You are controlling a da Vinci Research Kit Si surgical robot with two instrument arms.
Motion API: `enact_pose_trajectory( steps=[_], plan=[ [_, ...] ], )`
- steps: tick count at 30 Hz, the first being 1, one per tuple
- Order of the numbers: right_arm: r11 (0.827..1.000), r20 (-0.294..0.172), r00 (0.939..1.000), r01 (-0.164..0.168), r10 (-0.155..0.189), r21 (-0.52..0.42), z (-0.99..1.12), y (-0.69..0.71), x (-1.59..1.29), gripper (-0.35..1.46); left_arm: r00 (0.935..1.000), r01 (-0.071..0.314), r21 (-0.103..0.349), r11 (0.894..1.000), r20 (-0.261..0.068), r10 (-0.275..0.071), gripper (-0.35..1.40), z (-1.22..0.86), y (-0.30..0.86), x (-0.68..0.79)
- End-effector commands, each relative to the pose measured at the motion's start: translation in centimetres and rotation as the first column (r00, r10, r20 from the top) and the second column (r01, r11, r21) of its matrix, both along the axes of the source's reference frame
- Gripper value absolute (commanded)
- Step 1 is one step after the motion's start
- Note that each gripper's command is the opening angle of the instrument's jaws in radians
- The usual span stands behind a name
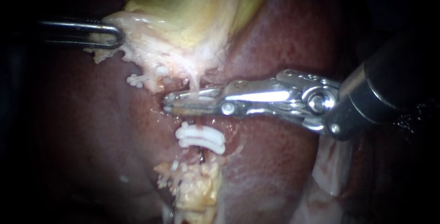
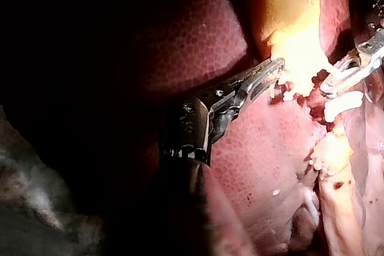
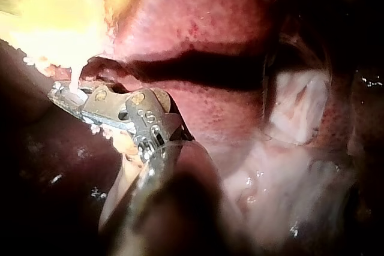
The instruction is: Going back third clip right tube
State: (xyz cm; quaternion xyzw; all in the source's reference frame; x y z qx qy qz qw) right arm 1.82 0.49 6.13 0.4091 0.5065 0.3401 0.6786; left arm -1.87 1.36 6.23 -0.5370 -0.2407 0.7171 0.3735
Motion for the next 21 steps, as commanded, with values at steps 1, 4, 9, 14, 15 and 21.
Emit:
enact_pose_trajectory(
  steps=[1,4,9,14,15,21],
  plan=[
    [1.0,-0.002,1.0,0.003,-0.003,0.001,0.01,0.0,0.0,-0.35,1.0,0.0,-0.001,1.0,0.0,0.0,-0.35,0.0,0.0,0.0],
    [1.0,-0.01,0.9999,0.012,-0.013,-0.025,0.05,-0.02,0.05,0.07,1.0,0.0,-0.001,1.0,0.0,0.0,-0.35,0.01,0.0,0.0],
    [0.998,-0.011,0.9998,0.015,-0.015,-0.066,0.29,-0.06,0.16,0.4,1.0,0.001,-0.001,1.0,0.0,-0.001,-0.35,0.01,0.0,-0.01],
    [0.994,-0.002,1.0,0.002,-0.002,-0.11,0.58,-0.03,0.15,0.44,1.0,0.001,-0.001,1.0,0.0,-0.001,-0.35,0.02,0.0,-0.01],
    [0.993,0.002,1.0,-0.005,0.006,-0.12,0.65,-0.01,0.14,0.45,1.0,0.001,-0.001,1.0,0.0,-0.001,-0.35,0.02,0.0,-0.01],
    [0.99,0.024,0.9989,-0.038,0.042,-0.134,0.84,0.09,0.03,0.46,1.0,0.001,-0.002,1.0,-0.001,-0.001,-0.35,0.02,-0.01,-0.01]
  ],
)
